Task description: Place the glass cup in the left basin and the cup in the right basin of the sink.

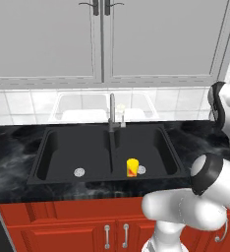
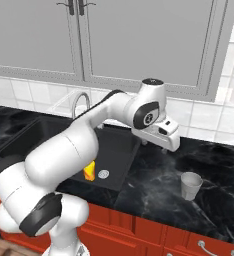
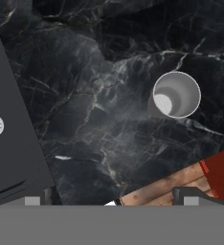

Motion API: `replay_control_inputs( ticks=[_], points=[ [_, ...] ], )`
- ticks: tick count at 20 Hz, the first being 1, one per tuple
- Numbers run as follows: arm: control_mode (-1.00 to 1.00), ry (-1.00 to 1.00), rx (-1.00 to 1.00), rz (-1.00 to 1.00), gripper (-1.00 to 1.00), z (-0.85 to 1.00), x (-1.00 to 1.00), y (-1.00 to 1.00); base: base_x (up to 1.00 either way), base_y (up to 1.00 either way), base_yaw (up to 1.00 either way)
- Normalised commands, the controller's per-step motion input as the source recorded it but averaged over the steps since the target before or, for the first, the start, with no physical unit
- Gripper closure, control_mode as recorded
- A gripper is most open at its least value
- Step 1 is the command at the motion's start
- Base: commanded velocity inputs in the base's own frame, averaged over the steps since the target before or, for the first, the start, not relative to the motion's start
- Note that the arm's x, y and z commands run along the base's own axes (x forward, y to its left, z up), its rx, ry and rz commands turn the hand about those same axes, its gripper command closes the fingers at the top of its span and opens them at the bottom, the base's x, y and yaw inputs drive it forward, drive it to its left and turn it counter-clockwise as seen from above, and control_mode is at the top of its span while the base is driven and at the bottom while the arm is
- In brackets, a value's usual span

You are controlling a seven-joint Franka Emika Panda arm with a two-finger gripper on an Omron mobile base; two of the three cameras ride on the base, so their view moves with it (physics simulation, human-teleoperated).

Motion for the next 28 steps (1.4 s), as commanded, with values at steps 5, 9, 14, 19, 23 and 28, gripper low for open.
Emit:
replay_control_inputs(
  ticks=[5, 9, 14, 19, 23, 28],
  points=[
    [-1.00, 0.00, 0.08, 0.00, -1.00, -0.06, -0.10, -0.32, 0.00, 0.00, 0.00],
    [-1.00, 0.00, 0.14, 0.00, -1.00, -0.15, -0.07, -0.30, 0.00, 0.00, 0.00],
    [-1.00, -0.01, 0.16, 0.00, -1.00, -0.20, 0.00, -0.20, 0.00, 0.00, 0.00],
    [-1.00, 0.00, 0.06, 0.00, -1.00, -0.21, 0.01, -0.19, 0.00, 0.00, 0.00],
    [-1.00, 0.01, 0.01, 0.00, -1.00, -0.20, 0.01, -0.18, 0.00, 0.00, 0.00],
    [-1.00, 0.02, 0.00, 0.00, -1.00, -0.20, 0.05, -0.10, 0.00, 0.00, 0.00]
  ],
)
